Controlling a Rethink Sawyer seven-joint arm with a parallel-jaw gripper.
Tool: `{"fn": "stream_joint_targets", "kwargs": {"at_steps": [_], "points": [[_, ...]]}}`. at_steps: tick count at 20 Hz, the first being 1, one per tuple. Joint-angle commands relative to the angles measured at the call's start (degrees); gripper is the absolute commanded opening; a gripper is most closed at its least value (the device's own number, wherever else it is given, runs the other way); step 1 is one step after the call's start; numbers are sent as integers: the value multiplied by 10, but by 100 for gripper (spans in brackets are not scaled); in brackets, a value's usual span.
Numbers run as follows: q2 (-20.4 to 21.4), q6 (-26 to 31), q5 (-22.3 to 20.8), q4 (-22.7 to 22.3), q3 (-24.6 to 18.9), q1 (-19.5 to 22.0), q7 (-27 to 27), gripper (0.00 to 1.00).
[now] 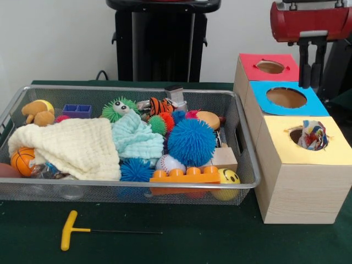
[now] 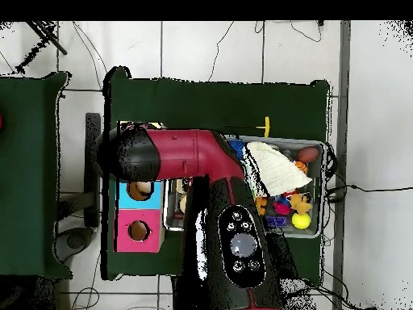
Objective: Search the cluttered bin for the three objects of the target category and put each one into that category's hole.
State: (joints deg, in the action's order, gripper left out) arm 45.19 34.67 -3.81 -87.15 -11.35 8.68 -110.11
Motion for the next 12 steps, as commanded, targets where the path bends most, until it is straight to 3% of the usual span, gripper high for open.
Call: {"fn": "stream_joint_targets", "kwargs": {"at_steps": [1,12], "points": [[-4,74,-7,-52,-52,17,40,0],[-11,58,-23,-53,-74,61,83,0]]}}
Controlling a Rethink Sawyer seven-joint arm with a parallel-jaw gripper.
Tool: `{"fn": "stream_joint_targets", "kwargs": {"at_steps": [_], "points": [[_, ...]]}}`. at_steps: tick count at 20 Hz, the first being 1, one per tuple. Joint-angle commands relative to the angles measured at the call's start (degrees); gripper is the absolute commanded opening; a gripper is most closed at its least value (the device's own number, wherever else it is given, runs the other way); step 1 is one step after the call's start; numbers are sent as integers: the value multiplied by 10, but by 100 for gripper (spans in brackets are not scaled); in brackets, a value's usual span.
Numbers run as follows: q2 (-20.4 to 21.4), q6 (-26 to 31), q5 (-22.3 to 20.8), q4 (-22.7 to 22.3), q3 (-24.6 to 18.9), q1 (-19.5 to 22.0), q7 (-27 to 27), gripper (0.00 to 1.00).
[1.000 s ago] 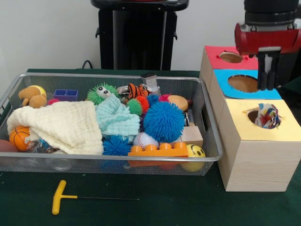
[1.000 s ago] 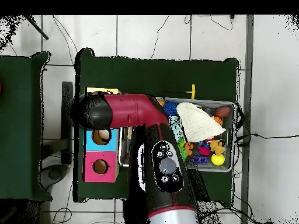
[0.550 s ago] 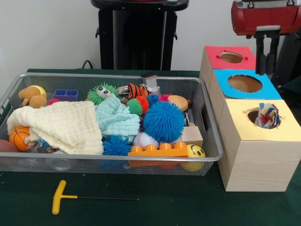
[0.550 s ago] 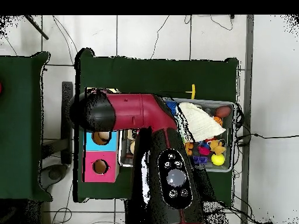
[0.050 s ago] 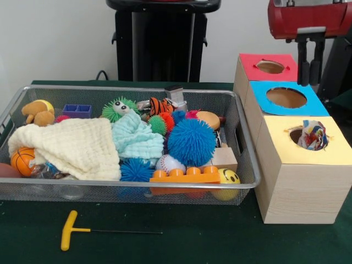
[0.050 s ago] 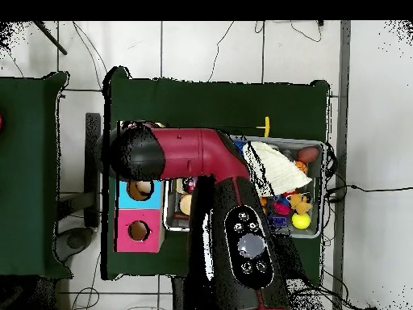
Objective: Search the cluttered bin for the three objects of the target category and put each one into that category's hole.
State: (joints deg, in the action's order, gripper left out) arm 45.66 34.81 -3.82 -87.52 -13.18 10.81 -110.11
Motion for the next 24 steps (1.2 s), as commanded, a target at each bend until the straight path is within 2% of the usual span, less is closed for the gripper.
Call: {"fn": "stream_joint_targets", "kwargs": {"at_steps": [1,12,19,24], "points": [[-19,54,-26,-48,-60,45,88,0],[2,81,-41,-55,-100,116,142,0],[6,117,-59,-51,-135,175,199,0],[33,146,-84,-56,-151,225,249,0]]}}
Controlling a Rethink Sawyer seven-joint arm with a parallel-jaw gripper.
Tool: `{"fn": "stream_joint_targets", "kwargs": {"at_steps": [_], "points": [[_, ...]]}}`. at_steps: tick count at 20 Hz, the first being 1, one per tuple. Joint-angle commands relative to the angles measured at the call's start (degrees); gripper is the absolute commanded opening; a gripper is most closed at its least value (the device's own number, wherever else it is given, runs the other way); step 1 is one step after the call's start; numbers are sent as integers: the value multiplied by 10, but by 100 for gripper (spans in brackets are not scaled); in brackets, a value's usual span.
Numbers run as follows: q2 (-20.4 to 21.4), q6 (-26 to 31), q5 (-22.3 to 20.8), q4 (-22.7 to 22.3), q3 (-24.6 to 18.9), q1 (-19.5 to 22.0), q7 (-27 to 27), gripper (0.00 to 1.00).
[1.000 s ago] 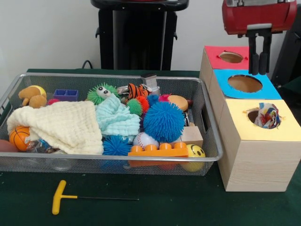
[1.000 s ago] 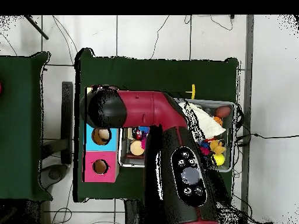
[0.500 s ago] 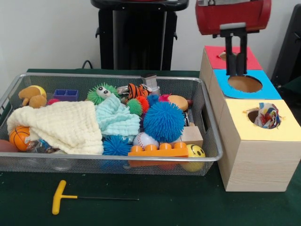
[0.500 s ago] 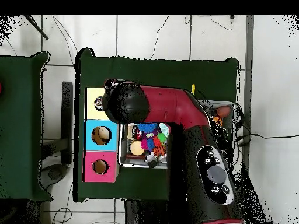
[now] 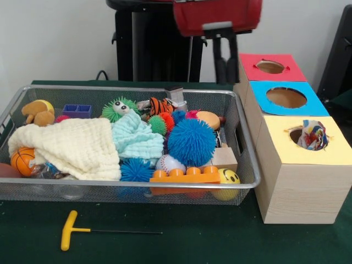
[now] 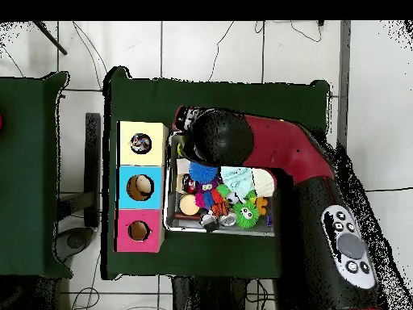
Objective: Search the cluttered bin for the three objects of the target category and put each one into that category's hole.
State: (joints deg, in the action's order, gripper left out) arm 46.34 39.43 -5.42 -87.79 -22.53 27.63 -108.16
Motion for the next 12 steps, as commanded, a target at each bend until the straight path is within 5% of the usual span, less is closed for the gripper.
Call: {"fn": "stream_joint_targets", "kwargs": {"at_steps": [1,3,4,12], "points": [[28,100,-79,-52,-59,62,237,0],[32,99,-97,-55,-69,81,242,0],[34,97,-107,-56,-75,91,243,100],[37,66,-124,-86,-99,133,251,100]]}}
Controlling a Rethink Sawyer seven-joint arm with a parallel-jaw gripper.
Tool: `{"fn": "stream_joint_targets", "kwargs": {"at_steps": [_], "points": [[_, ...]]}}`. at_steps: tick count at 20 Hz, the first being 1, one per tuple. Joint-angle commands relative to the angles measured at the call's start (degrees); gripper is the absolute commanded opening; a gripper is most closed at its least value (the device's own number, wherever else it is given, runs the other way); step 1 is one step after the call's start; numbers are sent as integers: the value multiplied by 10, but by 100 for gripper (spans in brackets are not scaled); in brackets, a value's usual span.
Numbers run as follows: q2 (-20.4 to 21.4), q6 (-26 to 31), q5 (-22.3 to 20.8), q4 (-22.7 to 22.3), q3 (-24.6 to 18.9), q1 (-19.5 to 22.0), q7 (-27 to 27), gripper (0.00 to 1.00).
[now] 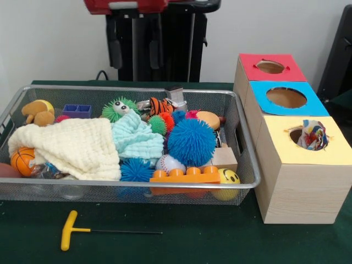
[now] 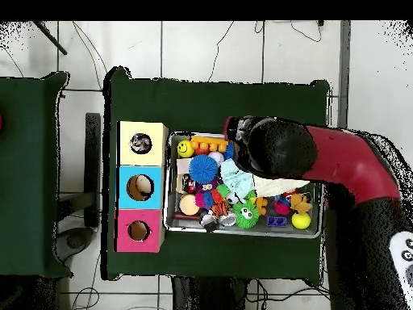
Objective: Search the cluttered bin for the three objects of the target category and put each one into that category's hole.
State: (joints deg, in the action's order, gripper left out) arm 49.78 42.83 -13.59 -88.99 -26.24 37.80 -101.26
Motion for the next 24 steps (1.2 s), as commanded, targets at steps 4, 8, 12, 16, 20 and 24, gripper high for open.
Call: {"fn": "stream_joint_targets", "kwargs": {"at_steps": [4,8,12,16,20,24], "points": [[-24,16,-64,-67,-73,40,174,100],[-70,-1,-92,-42,-82,39,168,100],[-107,-16,-114,-27,-92,43,170,100],[-118,-15,-131,-21,-100,54,168,100],[-116,28,-147,18,-111,73,210,100],[-130,82,-167,91,-129,88,274,100]]}}
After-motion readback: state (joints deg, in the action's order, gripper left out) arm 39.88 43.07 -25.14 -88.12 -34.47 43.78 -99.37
